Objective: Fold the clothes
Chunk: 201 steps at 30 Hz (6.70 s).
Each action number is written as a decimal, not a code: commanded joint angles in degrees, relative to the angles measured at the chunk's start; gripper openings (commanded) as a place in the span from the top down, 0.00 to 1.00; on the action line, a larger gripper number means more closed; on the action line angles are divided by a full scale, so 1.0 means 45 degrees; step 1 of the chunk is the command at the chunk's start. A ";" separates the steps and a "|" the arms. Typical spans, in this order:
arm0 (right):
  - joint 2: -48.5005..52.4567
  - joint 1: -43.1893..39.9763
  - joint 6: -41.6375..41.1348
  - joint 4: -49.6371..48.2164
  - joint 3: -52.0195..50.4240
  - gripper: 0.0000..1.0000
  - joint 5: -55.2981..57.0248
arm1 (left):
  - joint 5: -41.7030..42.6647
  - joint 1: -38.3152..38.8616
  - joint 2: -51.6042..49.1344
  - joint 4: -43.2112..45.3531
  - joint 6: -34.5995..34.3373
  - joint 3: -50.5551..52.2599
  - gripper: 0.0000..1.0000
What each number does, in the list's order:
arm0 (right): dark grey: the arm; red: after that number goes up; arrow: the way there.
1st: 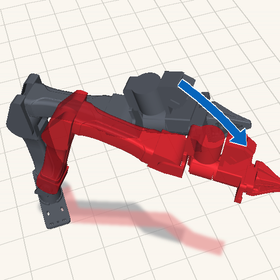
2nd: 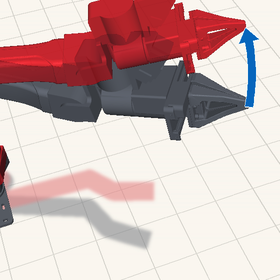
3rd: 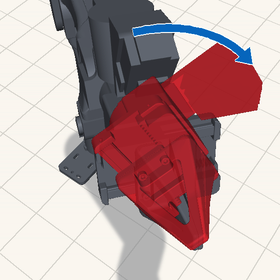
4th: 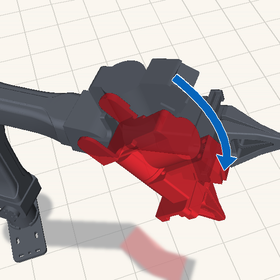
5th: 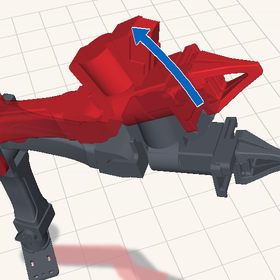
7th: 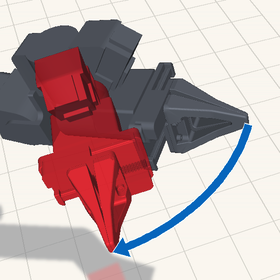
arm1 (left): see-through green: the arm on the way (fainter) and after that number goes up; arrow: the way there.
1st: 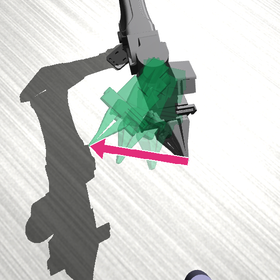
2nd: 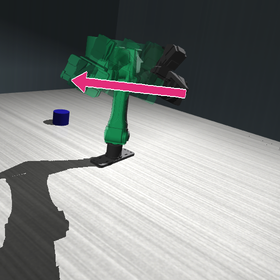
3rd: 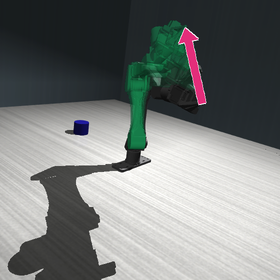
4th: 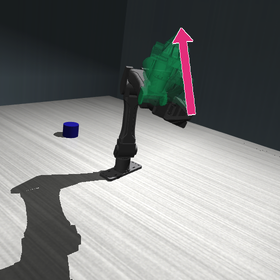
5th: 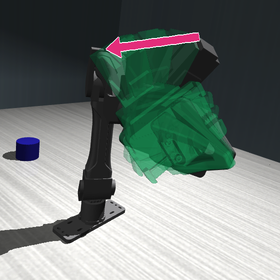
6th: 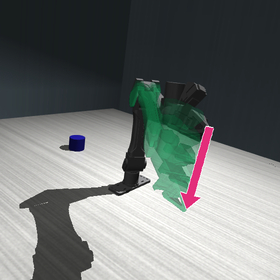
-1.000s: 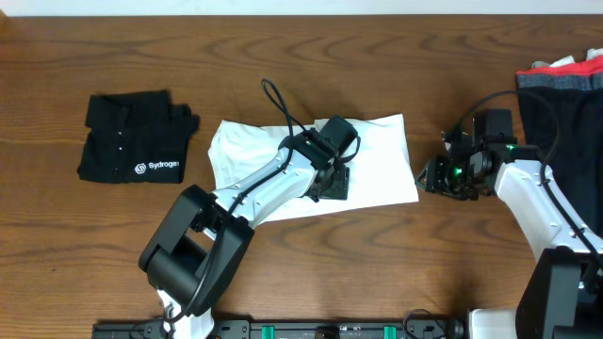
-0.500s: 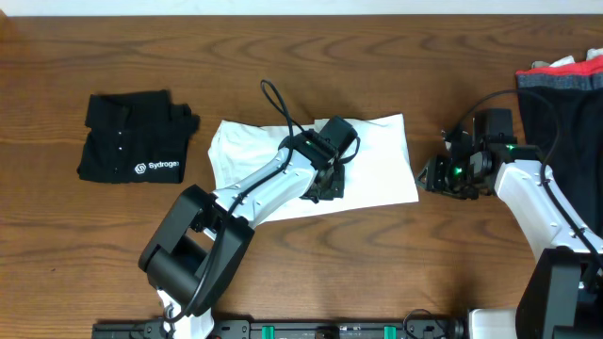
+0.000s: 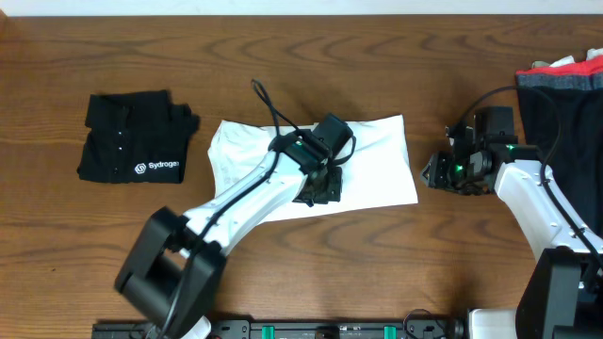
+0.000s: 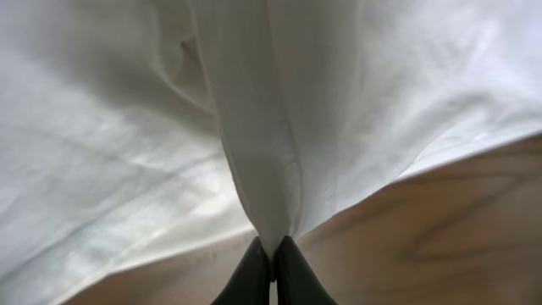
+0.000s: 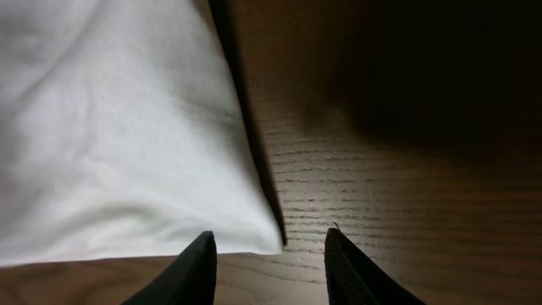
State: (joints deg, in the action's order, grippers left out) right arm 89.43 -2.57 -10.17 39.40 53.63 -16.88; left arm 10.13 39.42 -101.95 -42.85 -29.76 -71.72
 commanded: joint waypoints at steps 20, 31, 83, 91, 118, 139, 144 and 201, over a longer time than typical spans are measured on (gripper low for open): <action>-0.0121 -0.0160 0.0073 -0.0034 0.0155 0.60 -0.0005 | -0.1923 0.0529 0.0199 -0.0947 0.0515 -0.0107 0.48; 0.1137 0.0835 -0.0593 -0.0393 0.0151 0.57 -0.0287 | -0.3366 -0.0185 -0.0301 0.4235 0.4289 -0.0107 0.41; 0.0413 0.0665 -0.0753 -0.0563 -0.0078 0.87 0.0393 | -0.2288 -0.2030 -0.0850 0.6698 0.5372 -0.0257 0.35; -0.0121 0.0826 -0.0971 -0.2195 -0.0097 0.87 -0.1001 | -0.0602 -0.2030 -0.1695 0.7349 0.5372 -0.0257 0.52; 0.2662 0.2089 -0.1603 -0.5095 -0.0097 0.82 -0.0447 | -0.0228 -0.2030 -0.3536 0.8218 0.5323 -0.0257 0.73; 0.4522 0.2089 -0.1831 -0.4396 -0.0102 0.99 0.0466 | -0.0083 -0.2686 -0.3235 0.7961 0.5314 -0.0262 0.88; 0.4512 0.2089 -0.1817 -0.4347 -0.0102 0.99 0.0466 | -0.0112 -0.3138 -0.3225 0.7883 0.5319 -0.0257 0.90; 0.4512 0.2084 -0.1783 -0.4148 -0.0102 0.94 0.0471 | 0.1370 -0.2225 -0.2900 0.6732 0.4736 -0.0282 0.67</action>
State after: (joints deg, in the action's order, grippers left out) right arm 105.51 6.15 -17.85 19.18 55.51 -17.45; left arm 16.32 27.75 -116.25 -12.21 -8.12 -72.40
